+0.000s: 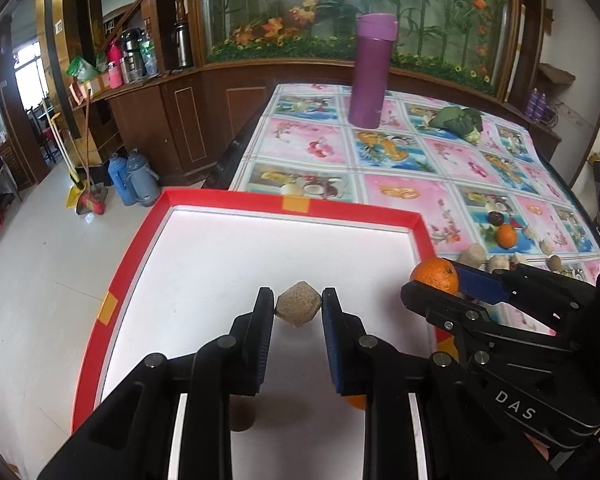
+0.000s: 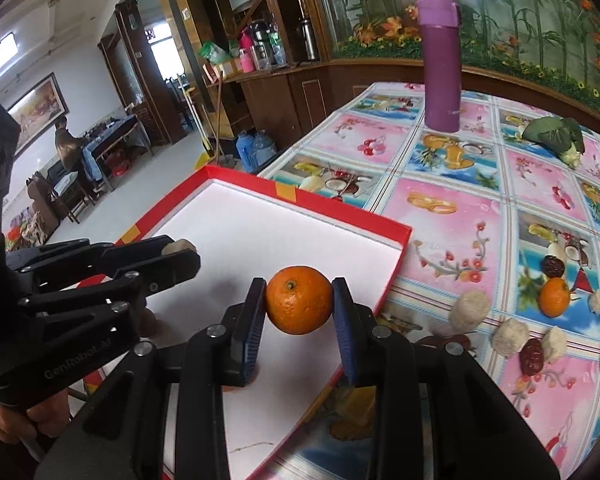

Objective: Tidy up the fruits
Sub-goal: 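Carry the orange and cake cube over the tray and release both, then grasp a brown round fruit with the right tool while the left tool reaches toward a beige ball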

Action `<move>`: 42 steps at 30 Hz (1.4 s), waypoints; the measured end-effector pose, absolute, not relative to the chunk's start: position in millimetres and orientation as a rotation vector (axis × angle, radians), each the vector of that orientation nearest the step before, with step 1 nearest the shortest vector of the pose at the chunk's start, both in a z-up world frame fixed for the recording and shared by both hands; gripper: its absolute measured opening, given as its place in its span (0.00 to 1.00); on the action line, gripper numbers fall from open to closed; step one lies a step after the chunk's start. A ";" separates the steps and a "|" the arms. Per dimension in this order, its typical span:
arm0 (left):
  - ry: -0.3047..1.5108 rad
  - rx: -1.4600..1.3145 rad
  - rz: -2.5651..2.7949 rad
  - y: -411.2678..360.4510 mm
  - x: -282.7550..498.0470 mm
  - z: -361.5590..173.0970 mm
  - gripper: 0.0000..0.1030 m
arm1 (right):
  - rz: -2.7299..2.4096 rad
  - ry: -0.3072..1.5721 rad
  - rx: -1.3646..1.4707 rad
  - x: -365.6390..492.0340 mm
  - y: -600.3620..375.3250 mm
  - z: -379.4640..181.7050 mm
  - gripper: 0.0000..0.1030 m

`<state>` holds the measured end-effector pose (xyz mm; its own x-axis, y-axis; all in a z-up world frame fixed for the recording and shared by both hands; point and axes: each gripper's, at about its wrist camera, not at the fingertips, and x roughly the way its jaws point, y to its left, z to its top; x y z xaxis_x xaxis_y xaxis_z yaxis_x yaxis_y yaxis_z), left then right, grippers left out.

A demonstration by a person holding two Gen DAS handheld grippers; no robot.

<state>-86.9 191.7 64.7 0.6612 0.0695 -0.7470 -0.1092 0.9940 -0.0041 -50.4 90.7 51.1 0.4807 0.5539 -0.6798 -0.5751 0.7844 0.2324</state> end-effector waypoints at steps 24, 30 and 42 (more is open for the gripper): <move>0.964 -0.093 0.241 220.4 -95.5 37.3 0.55 | 0.705 0.853 0.020 -39.8 77.3 44.0 0.44; 0.934 -0.041 0.151 178.1 -92.6 52.0 0.57 | 0.619 0.788 0.094 -34.0 -1.4 51.5 0.45; 0.930 0.128 -0.047 77.1 -56.7 59.4 0.57 | 0.291 0.798 0.152 -19.5 -164.6 41.1 0.45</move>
